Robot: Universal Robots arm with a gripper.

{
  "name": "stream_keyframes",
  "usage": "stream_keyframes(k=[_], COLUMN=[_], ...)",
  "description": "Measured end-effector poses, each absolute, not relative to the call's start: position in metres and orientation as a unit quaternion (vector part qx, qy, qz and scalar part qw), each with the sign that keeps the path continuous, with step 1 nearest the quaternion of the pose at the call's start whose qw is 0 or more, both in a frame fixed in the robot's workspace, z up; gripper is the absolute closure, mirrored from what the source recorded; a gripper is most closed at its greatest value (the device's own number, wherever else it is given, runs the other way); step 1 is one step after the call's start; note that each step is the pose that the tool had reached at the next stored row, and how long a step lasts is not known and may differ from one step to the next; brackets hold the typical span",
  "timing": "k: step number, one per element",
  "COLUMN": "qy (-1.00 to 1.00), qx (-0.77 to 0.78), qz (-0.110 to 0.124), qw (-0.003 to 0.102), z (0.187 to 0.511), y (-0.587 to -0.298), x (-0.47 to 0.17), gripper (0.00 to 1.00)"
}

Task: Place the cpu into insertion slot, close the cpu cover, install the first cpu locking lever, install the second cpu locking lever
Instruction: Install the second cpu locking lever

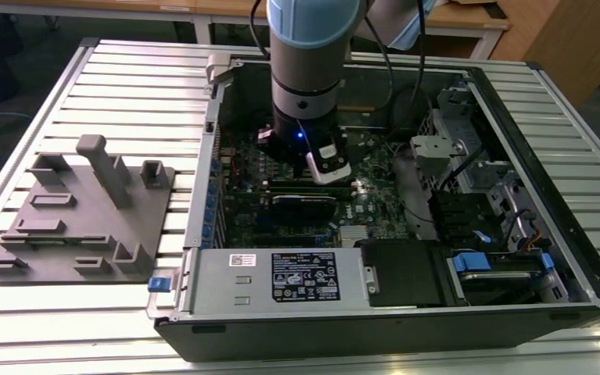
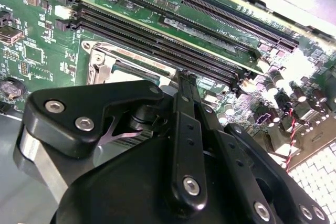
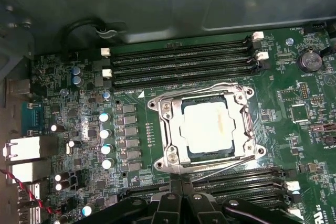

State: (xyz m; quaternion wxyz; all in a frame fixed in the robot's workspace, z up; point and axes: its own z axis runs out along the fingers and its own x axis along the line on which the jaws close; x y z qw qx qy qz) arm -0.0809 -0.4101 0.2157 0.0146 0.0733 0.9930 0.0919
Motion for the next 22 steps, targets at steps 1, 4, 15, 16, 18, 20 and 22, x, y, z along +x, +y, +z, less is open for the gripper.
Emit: stream_keyframes(k=[1, 4, 15, 16, 18, 20, 22], qy=[0.993, 0.993, 0.993, 0.993, 0.993, 0.993, 0.993], qx=[0.073, 0.073, 0.073, 0.073, 0.073, 0.073, 0.073], qz=[0.092, 0.092, 0.092, 0.092, 0.092, 0.092, 0.092], qw=[0.015, 0.015, 0.015, 0.015, 0.015, 0.015, 0.015], z=[0.2157, 0.2154, 0.2097, 0.2097, 0.2097, 0.2092, 0.2077], y=[-0.4101, -0.41, -0.41, -0.4101, -0.4101, -0.41, -0.41], x=[-0.0809, -0.0809, -0.0819, -0.0819, -0.0819, -0.082, -0.083], gripper=[0.89, 0.89, 0.89, 0.89, 0.89, 0.89, 0.89])
